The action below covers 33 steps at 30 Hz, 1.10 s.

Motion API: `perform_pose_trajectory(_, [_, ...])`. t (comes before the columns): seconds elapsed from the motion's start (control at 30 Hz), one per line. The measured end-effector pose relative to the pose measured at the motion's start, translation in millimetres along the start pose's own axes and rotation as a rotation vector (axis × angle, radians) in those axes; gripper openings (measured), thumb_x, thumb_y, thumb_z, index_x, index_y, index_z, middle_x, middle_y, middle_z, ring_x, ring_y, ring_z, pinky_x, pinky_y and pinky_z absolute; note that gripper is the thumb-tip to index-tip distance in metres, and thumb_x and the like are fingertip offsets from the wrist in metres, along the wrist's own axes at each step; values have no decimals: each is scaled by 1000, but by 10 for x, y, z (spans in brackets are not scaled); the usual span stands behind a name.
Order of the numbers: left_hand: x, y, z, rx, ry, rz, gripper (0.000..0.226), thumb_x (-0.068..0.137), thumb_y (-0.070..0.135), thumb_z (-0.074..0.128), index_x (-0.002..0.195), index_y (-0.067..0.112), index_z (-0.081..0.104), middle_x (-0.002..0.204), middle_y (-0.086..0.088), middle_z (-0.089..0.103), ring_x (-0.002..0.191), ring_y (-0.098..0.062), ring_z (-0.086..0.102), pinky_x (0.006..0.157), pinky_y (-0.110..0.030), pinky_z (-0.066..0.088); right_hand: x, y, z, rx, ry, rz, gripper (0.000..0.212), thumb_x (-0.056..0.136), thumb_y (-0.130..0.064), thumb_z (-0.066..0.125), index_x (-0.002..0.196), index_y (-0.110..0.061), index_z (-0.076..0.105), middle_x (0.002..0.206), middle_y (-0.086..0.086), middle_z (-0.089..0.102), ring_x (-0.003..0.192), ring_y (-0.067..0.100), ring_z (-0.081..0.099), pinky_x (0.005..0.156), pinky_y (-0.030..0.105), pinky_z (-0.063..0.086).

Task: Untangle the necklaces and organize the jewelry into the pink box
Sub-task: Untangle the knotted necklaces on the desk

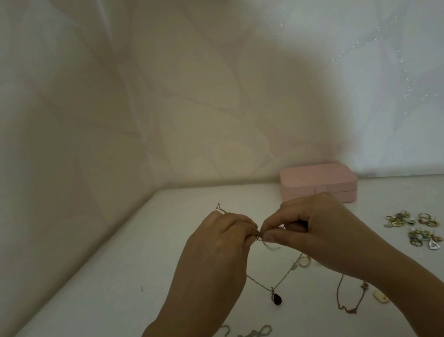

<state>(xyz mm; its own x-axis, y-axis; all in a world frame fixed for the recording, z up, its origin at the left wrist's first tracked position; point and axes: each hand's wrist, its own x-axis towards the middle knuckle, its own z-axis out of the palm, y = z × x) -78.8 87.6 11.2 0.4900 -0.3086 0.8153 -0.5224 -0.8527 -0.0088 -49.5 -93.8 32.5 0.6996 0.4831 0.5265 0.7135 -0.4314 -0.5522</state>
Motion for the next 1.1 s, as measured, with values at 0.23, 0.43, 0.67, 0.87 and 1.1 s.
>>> perform_pose_trajectory(0.23, [0,-3,0,2,-33,-2,28,85,23,45,77,18,71,78,9,69,78,-5,46,73,-19,40,1,-4,-2,36,-21,43,6,80,-27,73,79,-33,76,59,-11,59,50,6,45,54,11,36])
perform_pose_trajectory(0.43, [6,7,-19,-11,-56,-5,28,85,24,46,76,18,71,76,11,68,77,-5,45,71,-19,39,5,-15,-12,48,-46,47,4,79,-27,75,78,-31,77,60,-14,61,49,8,44,54,11,37])
perform_pose_trajectory(0.67, [-3,8,-14,1,-110,-8,30,83,25,44,71,20,71,72,12,67,75,-5,46,71,-18,40,16,-3,7,2,-76,28,3,78,-29,76,77,-31,77,61,-18,59,55,6,48,56,13,37])
perform_pose_trajectory(0.87, [-18,10,-17,34,-265,-47,11,68,26,63,62,27,71,60,17,64,53,-3,57,45,-19,49,21,-24,103,-366,-75,-166,19,78,-45,58,73,-37,75,49,-29,24,43,-13,33,42,7,23])
perform_pose_trajectory(1.1, [37,87,-91,-77,-305,-227,12,82,20,63,78,26,74,77,16,69,68,-4,62,63,-8,38,3,-6,104,-383,-20,-174,25,80,-44,50,73,-38,73,49,-26,24,45,-11,34,48,7,16])
